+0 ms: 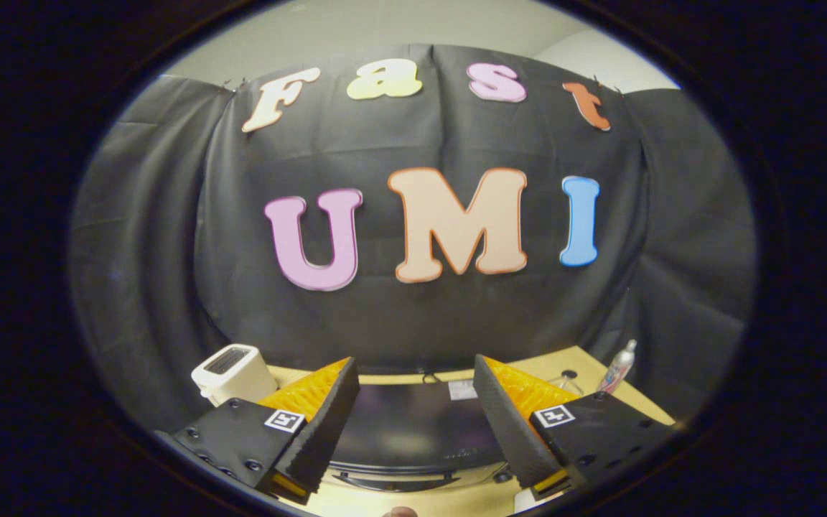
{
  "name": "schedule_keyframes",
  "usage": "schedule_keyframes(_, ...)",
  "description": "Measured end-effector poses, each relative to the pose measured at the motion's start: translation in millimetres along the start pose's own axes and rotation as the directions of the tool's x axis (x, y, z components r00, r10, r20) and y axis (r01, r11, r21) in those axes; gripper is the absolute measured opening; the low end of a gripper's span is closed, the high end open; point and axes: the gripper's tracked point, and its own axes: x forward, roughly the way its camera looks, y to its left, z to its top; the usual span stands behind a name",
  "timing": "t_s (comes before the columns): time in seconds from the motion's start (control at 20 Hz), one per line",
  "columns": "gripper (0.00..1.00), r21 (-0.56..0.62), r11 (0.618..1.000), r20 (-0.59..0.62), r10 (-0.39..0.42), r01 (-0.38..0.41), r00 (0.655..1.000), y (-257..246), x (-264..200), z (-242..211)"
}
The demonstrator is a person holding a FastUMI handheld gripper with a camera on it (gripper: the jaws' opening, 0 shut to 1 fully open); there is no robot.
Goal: Open the toaster oven, put the food inside, and close the toaster oven door.
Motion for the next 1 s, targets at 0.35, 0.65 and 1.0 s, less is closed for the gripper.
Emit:
schedule_keyframes(0.35,1.0,0.018,1.0,-0.13,-0.014,0.016,0.991,4.0,17.3,-88.4)
schedule_keyframes(0.65,1.0,0.04,0.999,-0.201,-0.001,0.009,0.98,7.5,15.9,-127.2)
schedule_keyframes(1.0,1.0,-0.011,1.0,-0.212,0.011,-0.014,0.977,4.5,4.5,-150.2)
